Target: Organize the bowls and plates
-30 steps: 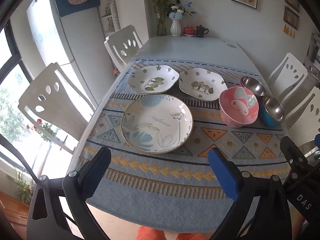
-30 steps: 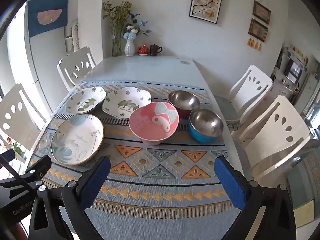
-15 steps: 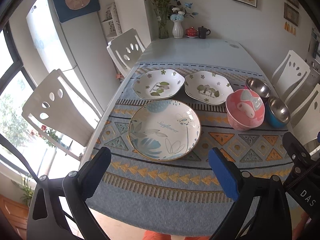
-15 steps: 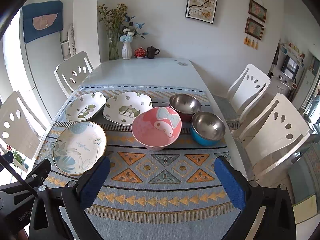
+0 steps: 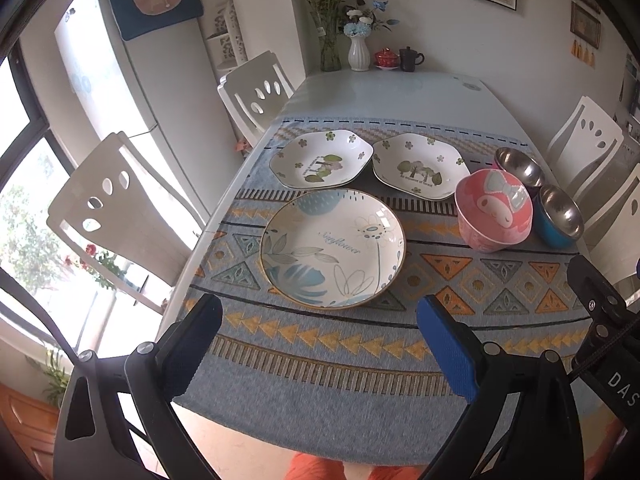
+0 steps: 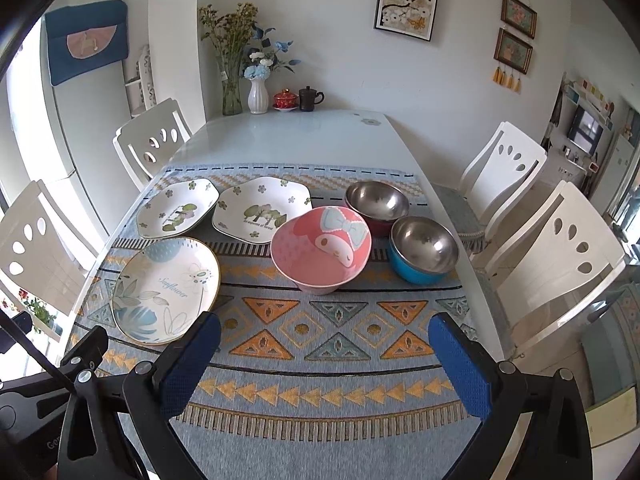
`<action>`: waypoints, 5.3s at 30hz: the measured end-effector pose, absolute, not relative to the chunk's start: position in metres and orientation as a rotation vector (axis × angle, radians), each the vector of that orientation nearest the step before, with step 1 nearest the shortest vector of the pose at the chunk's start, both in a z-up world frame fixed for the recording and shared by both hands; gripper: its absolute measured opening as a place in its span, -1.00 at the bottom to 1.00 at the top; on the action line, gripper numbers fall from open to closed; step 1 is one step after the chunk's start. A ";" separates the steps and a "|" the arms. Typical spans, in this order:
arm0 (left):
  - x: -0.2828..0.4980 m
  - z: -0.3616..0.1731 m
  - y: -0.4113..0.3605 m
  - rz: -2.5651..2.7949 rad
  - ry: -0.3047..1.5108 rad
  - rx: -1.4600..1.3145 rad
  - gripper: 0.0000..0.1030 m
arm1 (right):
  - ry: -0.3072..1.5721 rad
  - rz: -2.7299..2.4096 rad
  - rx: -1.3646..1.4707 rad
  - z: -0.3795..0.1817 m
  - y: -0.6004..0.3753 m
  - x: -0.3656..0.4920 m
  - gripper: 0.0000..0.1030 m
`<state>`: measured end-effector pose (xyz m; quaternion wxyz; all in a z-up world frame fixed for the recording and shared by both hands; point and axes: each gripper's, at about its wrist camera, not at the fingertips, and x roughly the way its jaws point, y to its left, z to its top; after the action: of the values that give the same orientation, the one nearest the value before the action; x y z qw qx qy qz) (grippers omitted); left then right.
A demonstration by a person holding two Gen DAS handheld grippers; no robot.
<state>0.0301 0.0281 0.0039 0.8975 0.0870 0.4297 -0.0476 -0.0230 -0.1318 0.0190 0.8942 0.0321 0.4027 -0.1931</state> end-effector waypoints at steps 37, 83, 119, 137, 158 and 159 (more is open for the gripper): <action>0.074 -0.004 0.049 -0.129 0.925 0.149 0.89 | 0.855 -0.386 0.069 0.012 -0.110 0.014 1.00; 0.138 -0.012 0.069 -0.238 0.928 0.176 0.89 | 0.899 -0.496 0.085 -0.002 -0.078 0.062 1.00; 0.218 -0.089 0.121 -0.337 1.076 0.228 0.89 | 1.099 -0.438 0.251 -0.089 -0.069 0.108 1.00; 0.251 -0.158 0.120 -0.447 1.236 0.113 -0.22 | 1.207 -0.368 0.320 -0.162 -0.079 0.153 -0.13; 0.231 -0.143 0.117 -0.524 1.165 0.068 -0.45 | 1.094 -0.139 0.410 -0.158 -0.078 0.132 -0.61; 0.229 -0.140 0.117 -0.521 1.156 0.075 -0.45 | 1.096 -0.136 0.393 -0.156 -0.076 0.131 -0.61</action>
<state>0.2286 0.1173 -0.1403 0.8050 0.0352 0.5399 -0.2434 0.1308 -0.0761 -0.1565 0.8330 0.1852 0.5174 -0.0641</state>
